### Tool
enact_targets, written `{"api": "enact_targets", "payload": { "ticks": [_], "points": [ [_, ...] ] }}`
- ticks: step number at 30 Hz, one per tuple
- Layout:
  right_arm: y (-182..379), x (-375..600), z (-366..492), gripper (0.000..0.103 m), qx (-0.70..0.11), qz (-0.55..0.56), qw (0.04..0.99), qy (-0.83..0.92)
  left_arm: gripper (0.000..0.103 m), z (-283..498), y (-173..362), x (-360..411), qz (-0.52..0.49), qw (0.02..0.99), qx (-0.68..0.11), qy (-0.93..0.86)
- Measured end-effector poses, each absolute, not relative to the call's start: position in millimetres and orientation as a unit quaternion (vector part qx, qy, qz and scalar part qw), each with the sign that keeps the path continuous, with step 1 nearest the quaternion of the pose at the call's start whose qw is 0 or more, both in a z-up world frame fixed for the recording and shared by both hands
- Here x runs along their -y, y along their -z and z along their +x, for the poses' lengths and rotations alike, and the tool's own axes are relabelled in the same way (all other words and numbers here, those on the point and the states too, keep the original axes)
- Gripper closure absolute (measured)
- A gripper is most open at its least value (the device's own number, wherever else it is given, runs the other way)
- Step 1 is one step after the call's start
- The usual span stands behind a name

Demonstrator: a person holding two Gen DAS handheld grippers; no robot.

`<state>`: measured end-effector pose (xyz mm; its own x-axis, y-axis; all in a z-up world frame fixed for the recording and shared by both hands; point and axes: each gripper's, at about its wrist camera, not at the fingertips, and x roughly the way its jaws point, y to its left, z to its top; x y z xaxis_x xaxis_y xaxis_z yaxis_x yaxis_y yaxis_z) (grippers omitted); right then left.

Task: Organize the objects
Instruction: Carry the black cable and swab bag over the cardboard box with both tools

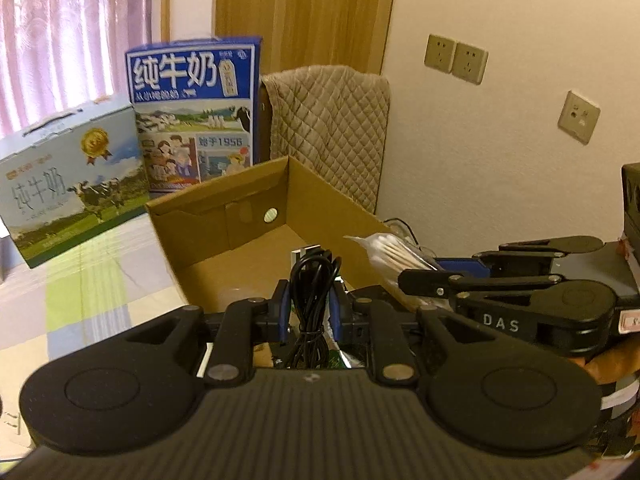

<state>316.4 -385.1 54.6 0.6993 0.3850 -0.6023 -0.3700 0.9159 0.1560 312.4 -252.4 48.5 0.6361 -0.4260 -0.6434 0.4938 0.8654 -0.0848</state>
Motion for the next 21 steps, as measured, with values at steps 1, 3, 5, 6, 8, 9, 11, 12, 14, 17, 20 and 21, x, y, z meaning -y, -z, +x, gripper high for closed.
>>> {"api": "enact_targets", "payload": {
  "ticks": [1,3,5,6,8,9,11,12,14,17,20,21],
  "points": [
    [-53,385,320,0.087,-0.331,0.009,0.921,-0.205,0.087,317,-46,257,0.052,0.902,-0.346,0.253],
    [-49,386,330,0.087,-0.336,0.006,0.919,-0.205,0.087,324,-41,264,0.055,0.900,-0.352,0.252],
    [-44,386,339,0.087,-0.342,0.000,0.917,-0.205,0.087,333,-35,271,0.057,0.897,-0.361,0.248],
    [-43,385,344,0.087,-0.345,-0.003,0.916,-0.204,0.087,337,-32,274,0.058,0.896,-0.365,0.247],
    [-38,384,352,0.087,-0.351,-0.012,0.914,-0.202,0.087,346,-26,279,0.059,0.892,-0.375,0.245],
    [-35,383,357,0.087,-0.355,-0.017,0.913,-0.200,0.087,350,-23,282,0.060,0.891,-0.379,0.244],
    [-29,382,365,0.087,-0.362,-0.022,0.911,-0.197,0.087,358,-18,286,0.063,0.888,-0.387,0.241],
    [-27,382,367,0.087,-0.364,-0.025,0.910,-0.197,0.087,361,-15,288,0.064,0.887,-0.390,0.239],
    [-23,381,372,0.087,-0.368,-0.029,0.909,-0.195,0.087,369,-11,293,0.066,0.884,-0.397,0.237],
    [-19,382,379,0.087,-0.374,-0.031,0.907,-0.194,0.087,379,-4,299,0.063,0.881,-0.406,0.235],
    [-16,385,384,0.087,-0.377,-0.030,0.906,-0.191,0.087,388,2,304,0.060,0.878,-0.414,0.234],
    [-16,385,385,0.087,-0.377,-0.030,0.906,-0.190,0.087,390,4,306,0.061,0.877,-0.415,0.235]
  ]
}}
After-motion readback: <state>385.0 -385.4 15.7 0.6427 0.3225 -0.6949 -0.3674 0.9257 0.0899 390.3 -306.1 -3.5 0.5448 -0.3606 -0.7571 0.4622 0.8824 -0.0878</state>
